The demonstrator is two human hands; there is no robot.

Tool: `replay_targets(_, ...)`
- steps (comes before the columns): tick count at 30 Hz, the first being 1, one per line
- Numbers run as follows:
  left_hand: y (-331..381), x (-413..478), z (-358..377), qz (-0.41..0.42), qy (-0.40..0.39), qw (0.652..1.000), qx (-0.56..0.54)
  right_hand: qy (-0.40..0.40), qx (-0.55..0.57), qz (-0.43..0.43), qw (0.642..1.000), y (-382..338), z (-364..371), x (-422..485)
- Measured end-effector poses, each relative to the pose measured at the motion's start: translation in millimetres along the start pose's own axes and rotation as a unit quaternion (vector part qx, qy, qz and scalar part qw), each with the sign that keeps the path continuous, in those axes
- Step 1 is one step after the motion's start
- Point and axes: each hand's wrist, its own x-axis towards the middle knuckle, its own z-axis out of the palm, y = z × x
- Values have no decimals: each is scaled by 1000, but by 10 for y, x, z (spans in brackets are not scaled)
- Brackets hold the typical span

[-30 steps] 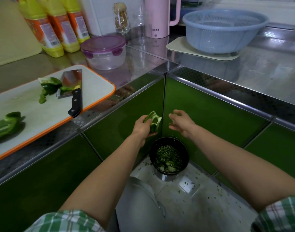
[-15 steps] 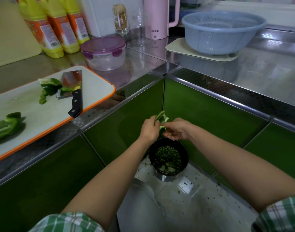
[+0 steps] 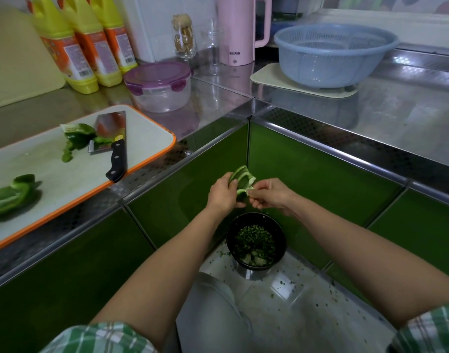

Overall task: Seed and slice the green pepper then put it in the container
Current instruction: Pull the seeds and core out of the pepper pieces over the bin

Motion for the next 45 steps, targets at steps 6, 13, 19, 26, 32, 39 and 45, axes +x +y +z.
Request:
replay_targets(6, -20, 6, -33, -7, 14, 987, 157, 76, -412, -53, 906, 138, -54, 66)
replay_targets(13, -10, 35, -28, -50, -6, 999, 22, 90, -306, -51, 946, 90, -124, 91)
replay_targets(19, 1, 12, 4, -15, -19, 999, 37, 96, -150, -61, 982, -39, -1, 39)
replay_targets(26, -11, -18, 4, 45, 10, 991, 126, 157, -154, -51, 974, -24, 42, 99)
replay_targets(32, 11, -25, -37, 47, 6, 981, 191, 106, -362, -142, 915, -40, -32, 11)
replay_targets(39, 50, -46, -83, 70, 3, 956, 283, 58, -529, -124, 837, -3, -133, 54)
replay_targets(45, -26, 2, -187, -68, -59, 996, 0, 150, -403, -79, 900, 99, -254, 124)
